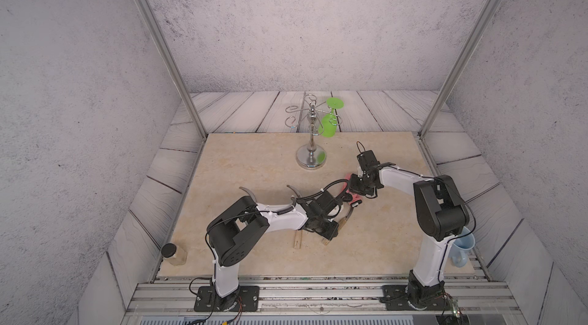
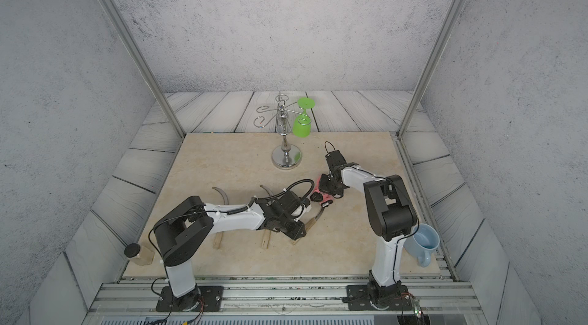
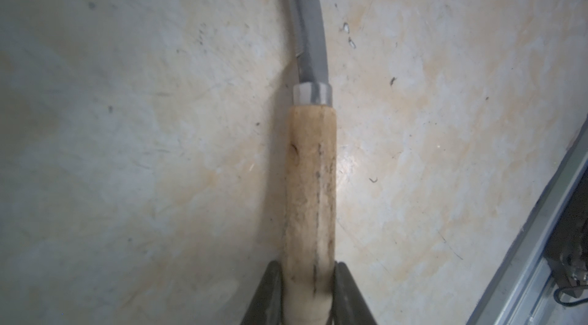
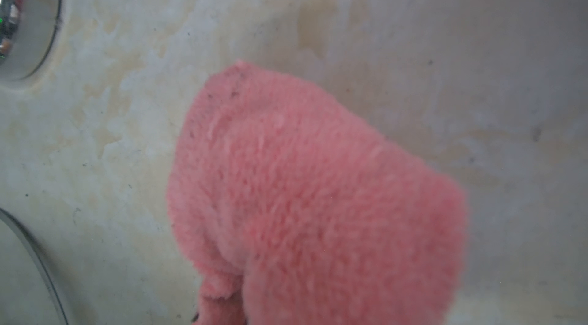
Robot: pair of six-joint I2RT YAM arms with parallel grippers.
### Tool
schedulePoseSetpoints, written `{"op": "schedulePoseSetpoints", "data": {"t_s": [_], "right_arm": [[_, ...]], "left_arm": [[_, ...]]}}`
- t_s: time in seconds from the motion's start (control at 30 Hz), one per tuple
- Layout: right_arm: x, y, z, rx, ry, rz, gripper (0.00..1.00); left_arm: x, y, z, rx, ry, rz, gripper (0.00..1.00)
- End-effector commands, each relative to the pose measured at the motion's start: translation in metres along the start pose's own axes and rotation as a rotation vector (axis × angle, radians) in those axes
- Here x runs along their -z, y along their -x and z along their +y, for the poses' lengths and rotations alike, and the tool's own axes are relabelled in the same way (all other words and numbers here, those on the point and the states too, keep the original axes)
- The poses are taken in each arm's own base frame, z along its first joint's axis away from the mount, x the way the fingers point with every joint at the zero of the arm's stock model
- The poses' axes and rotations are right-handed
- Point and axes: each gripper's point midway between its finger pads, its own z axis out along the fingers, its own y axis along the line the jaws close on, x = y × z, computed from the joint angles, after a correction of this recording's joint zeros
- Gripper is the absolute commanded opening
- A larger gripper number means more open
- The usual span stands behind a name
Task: Wipe small sickles with rags
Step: Wipe the small sickle at the center of the board.
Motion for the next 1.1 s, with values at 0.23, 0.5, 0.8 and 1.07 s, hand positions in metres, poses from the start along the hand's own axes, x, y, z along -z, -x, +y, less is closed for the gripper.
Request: {"op": "schedulePoseSetpoints", "data": {"t_s": [0.23,0.5,0.8,1.07], "right_arm": [[-0.013,-0.176,-0.066,-0.116,-0.25,0.46,0.14],[-0.008,-0.206,-0.065,-0.141,-0.239,0.437,0.14],[0.02,-0.194,-0.056,-0.13,-0.205,0.346,0.15],[0.055,-0.14,-0.028,-0.057,-0.186,0.189,0.15]], "left_arm": [[-0.02,-0.028,0.036,0.063,0.121,0.094,0.0],[-0.02,-0.028,0.037,0.058,0.126,0.098,0.0],[-0.02,-0.029,0.04,0.07,0.132,0.098,0.01],[-0.008,-0.026,0.035,0.065,0.131,0.081,0.02]]}}
